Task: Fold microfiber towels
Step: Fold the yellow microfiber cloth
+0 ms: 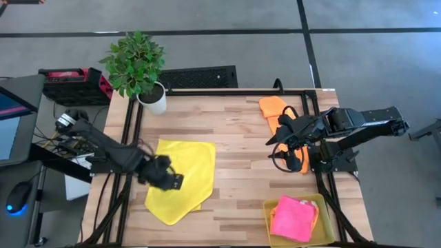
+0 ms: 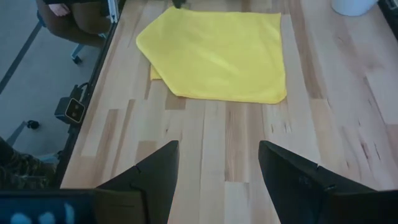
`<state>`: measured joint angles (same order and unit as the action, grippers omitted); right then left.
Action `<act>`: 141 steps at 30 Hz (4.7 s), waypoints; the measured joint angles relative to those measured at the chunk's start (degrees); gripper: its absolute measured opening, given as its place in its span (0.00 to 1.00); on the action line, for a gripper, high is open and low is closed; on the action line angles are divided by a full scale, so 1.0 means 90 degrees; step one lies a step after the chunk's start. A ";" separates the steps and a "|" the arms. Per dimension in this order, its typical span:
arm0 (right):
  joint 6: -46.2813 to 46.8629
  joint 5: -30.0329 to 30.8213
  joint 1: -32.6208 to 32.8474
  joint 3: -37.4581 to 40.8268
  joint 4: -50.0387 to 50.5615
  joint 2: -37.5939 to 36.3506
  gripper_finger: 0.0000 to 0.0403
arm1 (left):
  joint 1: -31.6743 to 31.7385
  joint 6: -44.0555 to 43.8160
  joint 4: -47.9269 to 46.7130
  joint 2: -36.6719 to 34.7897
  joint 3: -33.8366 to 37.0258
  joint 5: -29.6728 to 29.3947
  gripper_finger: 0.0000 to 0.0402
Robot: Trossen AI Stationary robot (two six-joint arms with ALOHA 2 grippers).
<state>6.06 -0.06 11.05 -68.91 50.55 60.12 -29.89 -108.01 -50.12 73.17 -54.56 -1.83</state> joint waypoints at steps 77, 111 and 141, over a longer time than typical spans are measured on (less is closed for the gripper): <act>-0.1209 0.0008 0.0013 0.0003 -0.0177 0.1078 0.61 | -0.1690 -0.2081 0.3236 0.0000 0.1871 -0.1232 0.00; -0.4382 -0.0014 0.1441 -0.0011 -0.5195 0.5553 0.61 | -0.1671 -0.1924 0.3540 -0.0005 0.1852 -0.1381 0.00; -0.5577 -0.0062 0.1396 -0.0584 -0.7080 0.7113 0.61 | -0.1671 -0.2261 0.3542 -0.0005 0.1852 -0.1388 0.00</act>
<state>-44.14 -0.62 23.62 -74.17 -13.17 124.14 -44.93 -128.35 -18.24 73.12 -37.89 -14.33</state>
